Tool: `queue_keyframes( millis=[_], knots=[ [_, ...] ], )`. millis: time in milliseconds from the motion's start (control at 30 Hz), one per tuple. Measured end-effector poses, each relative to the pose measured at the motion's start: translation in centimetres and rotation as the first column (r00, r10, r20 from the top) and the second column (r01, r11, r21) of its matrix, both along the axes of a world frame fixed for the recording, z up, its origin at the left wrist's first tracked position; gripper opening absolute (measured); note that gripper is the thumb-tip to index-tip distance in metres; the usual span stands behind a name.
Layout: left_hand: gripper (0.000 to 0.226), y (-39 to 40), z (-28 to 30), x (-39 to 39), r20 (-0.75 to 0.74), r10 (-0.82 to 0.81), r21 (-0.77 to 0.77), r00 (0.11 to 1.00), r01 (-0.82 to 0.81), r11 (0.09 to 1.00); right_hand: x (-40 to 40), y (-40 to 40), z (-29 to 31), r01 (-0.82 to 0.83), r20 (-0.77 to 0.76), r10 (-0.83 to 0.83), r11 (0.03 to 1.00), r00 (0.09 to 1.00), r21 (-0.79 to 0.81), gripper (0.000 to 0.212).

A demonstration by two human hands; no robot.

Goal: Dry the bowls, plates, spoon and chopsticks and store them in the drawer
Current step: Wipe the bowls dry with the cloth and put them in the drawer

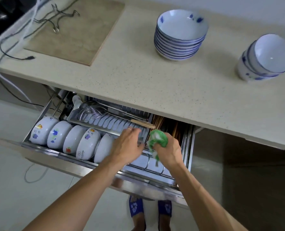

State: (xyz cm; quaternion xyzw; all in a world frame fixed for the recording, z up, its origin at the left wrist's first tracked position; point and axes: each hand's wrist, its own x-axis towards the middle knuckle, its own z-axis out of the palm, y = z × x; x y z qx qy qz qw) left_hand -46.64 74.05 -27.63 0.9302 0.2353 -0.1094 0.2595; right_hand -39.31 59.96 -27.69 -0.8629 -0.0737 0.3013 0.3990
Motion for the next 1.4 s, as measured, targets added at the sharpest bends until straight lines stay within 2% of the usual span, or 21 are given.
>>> queue_keyframes(
  millis=[100, 267, 500, 633, 700, 833, 1033, 1133, 1267, 1400],
  knots=[
    [0.052, -1.5, 3.5, 2.1, 0.071, -0.165, 0.108, 0.984, 0.157, 0.982, 0.7, -1.6, 2.8, 0.056, 0.042, -0.057, 0.998, 0.997, 0.035, 0.026],
    [0.055, -4.8, 8.5, 6.5, 0.138, -0.32, 0.227, 0.937, 0.284, 0.932, 4.5, -6.3, 8.9, 0.221, 0.13, -0.24, 0.965, 0.962, 0.143, 0.014],
    [0.059, -10.1, 12.6, 13.9, 0.222, -0.393, 0.254, 0.892, 0.336, 0.907, 12.2, -13.4, 13.4, 0.443, 0.157, -0.477, 0.872, 0.865, 0.209, 0.025],
    [0.059, -13.2, 13.6, 19.5, 0.225, -0.401, 0.252, 0.888, 0.344, 0.904, 18.1, -18.2, 14.0, 0.555, 0.15, -0.592, 0.801, 0.792, 0.226, 0.015],
    [0.059, -14.8, 13.8, 22.8, 0.231, -0.371, 0.251, 0.899, 0.314, 0.916, 21.7, -20.5, 13.9, 0.579, 0.123, -0.617, 0.778, 0.777, 0.245, 0.015],
    [0.056, -17.9, 13.8, 29.3, 0.227, -0.247, 0.202, 0.942, 0.203, 0.958, 29.6, -23.2, 13.0, 0.536, 0.078, -0.568, 0.808, 0.82, 0.245, 0.02],
    [0.063, -19.6, 12.7, 36.5, 0.247, 0.057, 0.053, 0.967, -0.072, 0.996, 38.7, -22.7, 11.6, 0.421, 0.077, -0.448, 0.877, 0.891, 0.23, 0.03],
    [0.06, -19.4, 12.2, 38.9, 0.186, 0.177, 0.054, 0.967, -0.189, 0.98, 41.2, -21.2, 11.2, 0.361, 0.095, -0.389, 0.905, 0.916, 0.224, 0.041],
    [0.054, -19.2, 11.8, 40.8, 0.145, 0.199, 0.031, 0.969, -0.206, 0.978, 43.1, -20.0, 10.0, 0.266, 0.154, -0.287, 0.954, 0.946, 0.139, 0.062],
    [0.057, -19.8, 11.3, 41.9, 0.14, 0.268, -0.044, 0.953, -0.264, 0.964, 43.7, -20.0, 9.6, 0.188, 0.158, -0.201, 0.977, 0.967, 0.097, 0.067]
  ],
)
